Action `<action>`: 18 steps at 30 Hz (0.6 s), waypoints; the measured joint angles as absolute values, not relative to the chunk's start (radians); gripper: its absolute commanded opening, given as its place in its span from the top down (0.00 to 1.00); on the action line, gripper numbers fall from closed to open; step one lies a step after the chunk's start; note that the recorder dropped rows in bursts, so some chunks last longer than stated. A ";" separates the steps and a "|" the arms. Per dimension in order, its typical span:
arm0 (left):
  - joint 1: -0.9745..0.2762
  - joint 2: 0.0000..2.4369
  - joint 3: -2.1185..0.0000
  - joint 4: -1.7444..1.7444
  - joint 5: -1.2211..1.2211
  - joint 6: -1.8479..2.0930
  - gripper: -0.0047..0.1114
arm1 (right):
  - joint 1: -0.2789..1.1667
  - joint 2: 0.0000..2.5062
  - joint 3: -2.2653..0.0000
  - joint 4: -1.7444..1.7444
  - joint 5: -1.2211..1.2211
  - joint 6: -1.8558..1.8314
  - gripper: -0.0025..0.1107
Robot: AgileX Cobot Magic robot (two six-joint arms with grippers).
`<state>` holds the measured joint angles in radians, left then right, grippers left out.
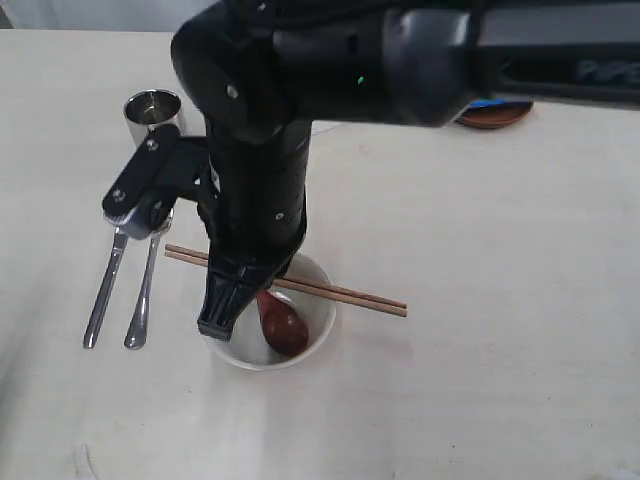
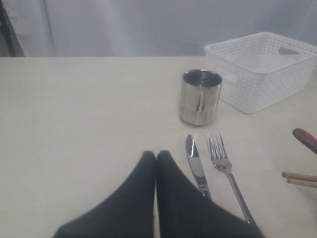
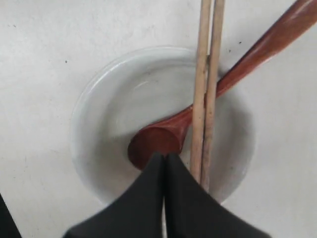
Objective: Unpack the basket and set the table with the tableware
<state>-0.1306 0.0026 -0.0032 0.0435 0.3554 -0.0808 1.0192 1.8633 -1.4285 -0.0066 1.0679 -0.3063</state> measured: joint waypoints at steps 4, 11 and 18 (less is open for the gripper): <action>-0.131 0.003 -0.003 0.043 0.355 -0.081 0.96 | 0.970 1.768 -1.428 0.000 1.053 -0.301 0.98; -0.131 0.003 -0.003 0.043 0.355 -0.081 0.96 | 0.682 1.690 -1.444 0.022 0.997 -0.260 0.98; -0.131 0.003 -0.003 0.043 0.355 -0.081 0.96 | 0.401 1.690 -1.500 0.171 0.981 -0.353 0.98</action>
<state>-0.1306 0.0026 -0.0032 0.0435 0.3554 -0.0808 0.4006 1.6904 -1.4999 0.1712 0.9806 -0.3526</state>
